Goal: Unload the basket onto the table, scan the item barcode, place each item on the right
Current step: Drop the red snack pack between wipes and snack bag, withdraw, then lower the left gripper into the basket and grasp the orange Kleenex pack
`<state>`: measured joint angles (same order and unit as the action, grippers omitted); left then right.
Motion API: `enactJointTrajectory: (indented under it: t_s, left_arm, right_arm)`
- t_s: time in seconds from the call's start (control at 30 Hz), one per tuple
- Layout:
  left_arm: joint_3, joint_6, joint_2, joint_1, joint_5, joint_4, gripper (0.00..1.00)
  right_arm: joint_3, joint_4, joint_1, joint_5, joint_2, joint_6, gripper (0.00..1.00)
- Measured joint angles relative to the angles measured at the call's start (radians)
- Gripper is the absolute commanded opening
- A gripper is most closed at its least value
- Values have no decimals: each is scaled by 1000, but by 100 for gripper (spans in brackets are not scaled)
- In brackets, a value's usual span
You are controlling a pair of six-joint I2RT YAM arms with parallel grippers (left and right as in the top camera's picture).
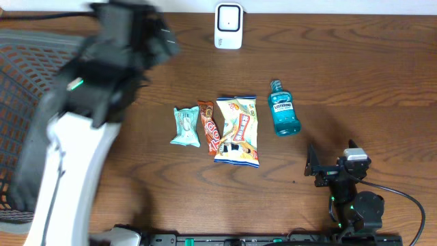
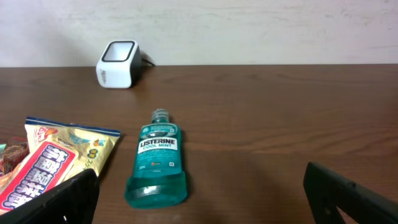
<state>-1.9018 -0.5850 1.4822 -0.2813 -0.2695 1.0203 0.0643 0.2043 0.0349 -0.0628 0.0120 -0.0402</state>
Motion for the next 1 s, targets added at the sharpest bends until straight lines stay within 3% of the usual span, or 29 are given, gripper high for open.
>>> enactJointTrajectory:
  t_s: [0.17, 0.3, 0.6, 1.0]
  left_arm:
    - [-3, 5, -128, 205, -123, -7, 98]
    - [-3, -47, -151, 428, -159, 79, 98]
    - [60, -280, -68, 835, -34, 356, 98]
    - [278, -410, 137, 1012, 110, 386, 98]
  right_arm:
    - [0, 0, 0, 0, 0, 0, 99]
    - [0, 0, 0, 0, 0, 0, 99]
    - [0, 0, 0, 0, 0, 0, 99]
    - [0, 0, 0, 0, 0, 0, 99]
